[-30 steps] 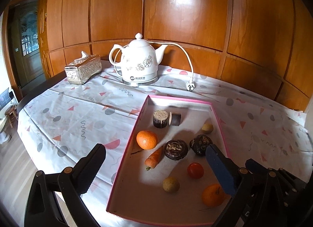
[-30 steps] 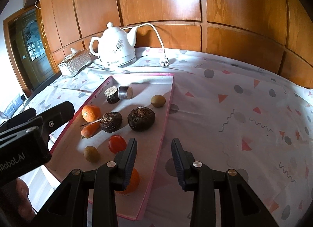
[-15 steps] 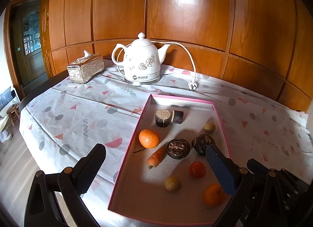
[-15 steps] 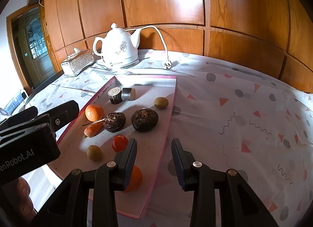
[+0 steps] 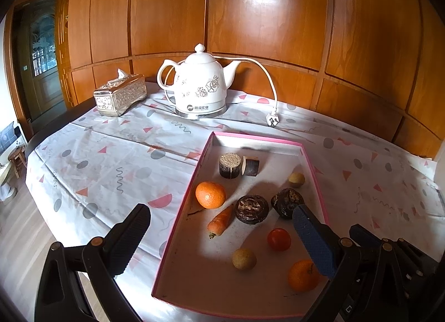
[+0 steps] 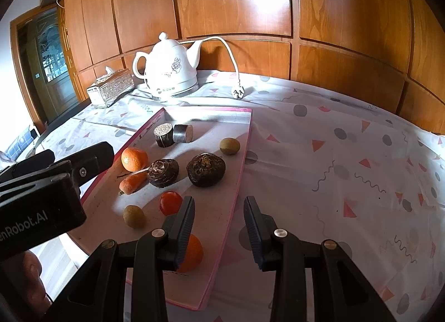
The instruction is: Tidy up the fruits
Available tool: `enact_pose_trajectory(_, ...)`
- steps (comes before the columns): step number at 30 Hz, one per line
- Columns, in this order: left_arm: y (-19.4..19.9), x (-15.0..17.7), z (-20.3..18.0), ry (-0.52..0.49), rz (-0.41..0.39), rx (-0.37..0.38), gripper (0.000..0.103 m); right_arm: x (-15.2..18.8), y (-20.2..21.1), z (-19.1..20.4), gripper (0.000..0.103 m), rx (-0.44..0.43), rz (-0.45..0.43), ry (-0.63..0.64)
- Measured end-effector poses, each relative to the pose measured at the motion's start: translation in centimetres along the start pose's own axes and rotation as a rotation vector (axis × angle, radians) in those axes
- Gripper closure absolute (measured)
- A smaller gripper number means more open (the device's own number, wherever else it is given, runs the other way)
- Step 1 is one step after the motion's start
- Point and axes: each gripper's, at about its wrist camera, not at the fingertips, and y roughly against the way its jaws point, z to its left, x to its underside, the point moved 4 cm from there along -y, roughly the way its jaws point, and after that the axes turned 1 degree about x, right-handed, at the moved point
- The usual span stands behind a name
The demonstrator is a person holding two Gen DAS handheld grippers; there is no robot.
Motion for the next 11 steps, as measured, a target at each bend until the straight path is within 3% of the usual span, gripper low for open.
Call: enact_pose_trajectory(11, -0.15, 0.25, -0.05, -0.002, 0.005, 0.007, 0.000, 0.04, -0.12, -0.62, 0.066, -0.001, 0.002, -0.011)
